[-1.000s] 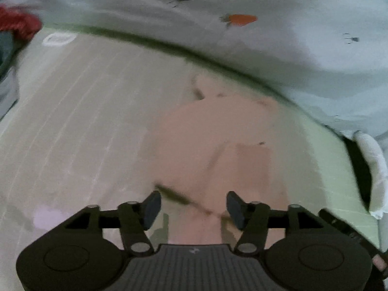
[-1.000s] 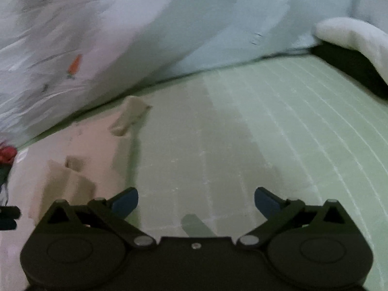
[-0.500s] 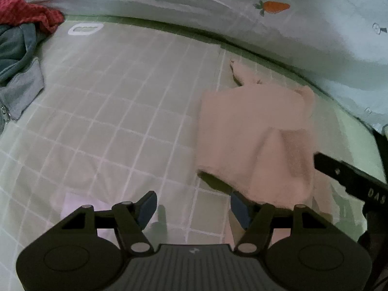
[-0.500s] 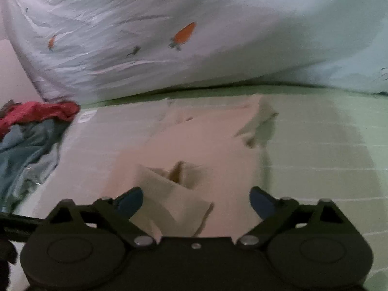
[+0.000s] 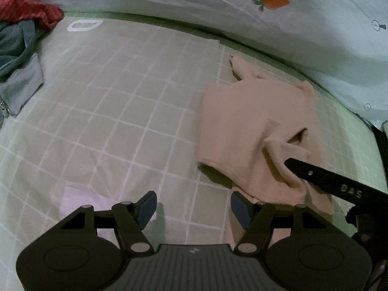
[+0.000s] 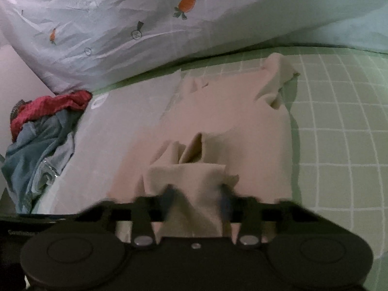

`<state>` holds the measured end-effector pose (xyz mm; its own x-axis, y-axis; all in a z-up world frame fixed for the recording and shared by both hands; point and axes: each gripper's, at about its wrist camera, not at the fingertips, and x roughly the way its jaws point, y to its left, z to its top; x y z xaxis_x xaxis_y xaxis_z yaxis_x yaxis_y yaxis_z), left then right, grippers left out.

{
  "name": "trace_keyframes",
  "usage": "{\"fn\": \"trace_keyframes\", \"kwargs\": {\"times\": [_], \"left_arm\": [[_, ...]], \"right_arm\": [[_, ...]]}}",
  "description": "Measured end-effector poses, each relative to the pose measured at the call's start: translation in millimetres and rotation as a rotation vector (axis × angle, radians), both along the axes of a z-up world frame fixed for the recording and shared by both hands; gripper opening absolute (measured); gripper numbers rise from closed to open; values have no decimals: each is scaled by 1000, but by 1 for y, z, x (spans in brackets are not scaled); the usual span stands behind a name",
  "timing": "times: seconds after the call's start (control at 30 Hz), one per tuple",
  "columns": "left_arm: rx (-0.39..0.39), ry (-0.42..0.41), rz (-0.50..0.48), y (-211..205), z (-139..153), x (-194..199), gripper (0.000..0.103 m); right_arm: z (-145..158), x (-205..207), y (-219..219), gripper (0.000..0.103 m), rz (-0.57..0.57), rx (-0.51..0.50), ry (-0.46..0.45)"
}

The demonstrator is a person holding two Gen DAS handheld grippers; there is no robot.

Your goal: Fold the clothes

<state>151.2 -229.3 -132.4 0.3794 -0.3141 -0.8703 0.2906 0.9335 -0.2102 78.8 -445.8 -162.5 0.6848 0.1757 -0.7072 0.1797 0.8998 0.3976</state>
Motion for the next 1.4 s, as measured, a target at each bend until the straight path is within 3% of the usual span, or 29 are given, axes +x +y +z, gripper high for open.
{"fn": "trace_keyframes", "kwargs": {"times": [0.1,0.4,0.6,0.87,1.0,1.23,1.4], "left_arm": [[3,-25,-1,2,8,-5,68],[-14,-44,7,15,24,-40,68],[2,-18,-38,19,20,-79,68],[38,14,-74,27,7,-124,68],[52,33,-87,30,0,-140,68],[57,28,-108,32,-2,-158,68],[51,25,-119,29,-1,-161,68]], "right_arm": [[13,-15,0,7,-63,20,-43],[30,-101,7,5,-251,102,-77],[30,-148,23,5,-283,123,-62],[24,-199,57,5,-265,75,-6],[25,-220,65,4,-275,107,-2],[24,-243,63,4,-305,148,6],[11,-244,60,5,-308,159,79]]}}
